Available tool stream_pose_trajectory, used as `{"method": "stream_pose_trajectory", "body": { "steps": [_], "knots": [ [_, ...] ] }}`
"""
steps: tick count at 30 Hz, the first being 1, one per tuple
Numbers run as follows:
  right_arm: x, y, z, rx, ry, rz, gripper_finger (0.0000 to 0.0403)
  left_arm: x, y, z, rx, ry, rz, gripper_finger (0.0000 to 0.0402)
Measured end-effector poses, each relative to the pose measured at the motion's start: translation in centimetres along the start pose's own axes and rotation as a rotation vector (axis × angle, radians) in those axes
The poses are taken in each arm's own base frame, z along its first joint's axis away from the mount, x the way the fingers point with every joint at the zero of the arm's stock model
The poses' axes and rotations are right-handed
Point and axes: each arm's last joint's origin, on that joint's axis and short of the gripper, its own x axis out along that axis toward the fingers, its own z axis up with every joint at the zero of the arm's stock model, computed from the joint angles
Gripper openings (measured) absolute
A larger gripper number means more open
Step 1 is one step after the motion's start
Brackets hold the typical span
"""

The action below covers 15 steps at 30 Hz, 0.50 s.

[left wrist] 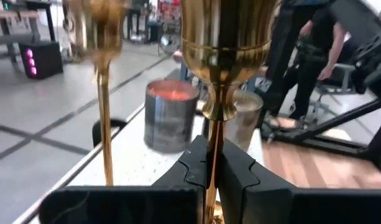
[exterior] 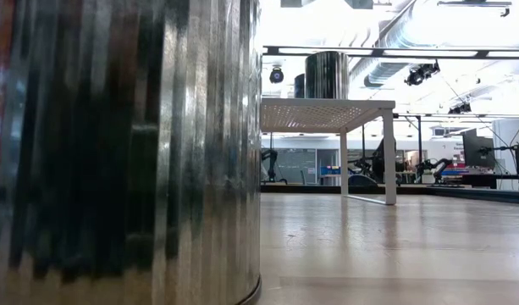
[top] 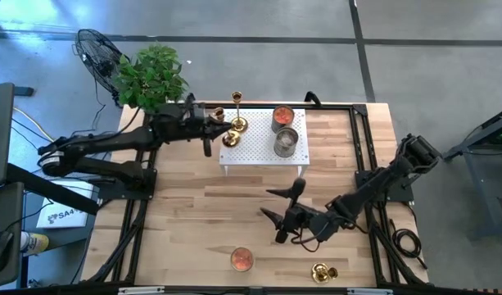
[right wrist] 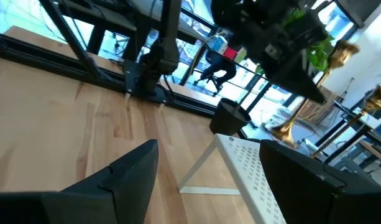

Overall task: Pick & Place candle stick holders
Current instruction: Put the top gold holder on the shelf

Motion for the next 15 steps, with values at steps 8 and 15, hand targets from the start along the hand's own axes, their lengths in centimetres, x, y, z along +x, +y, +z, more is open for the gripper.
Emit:
{"method": "stream_pose_trajectory", "body": {
  "steps": [8, 15],
  "knots": [
    [0.3, -0.1, -0.1, 0.002, -0.004, 0.027, 0.0275, 1.8, 0.6, -1.7, 0.044, 0.044, -0.020, 0.0008],
    [0.3, -0.1, -0.1, 0.002, -0.004, 0.027, 0.0275, 2.4, 0.8, -2.2, 0.063, 0.061, -0.018, 0.0008]
  ]
}}
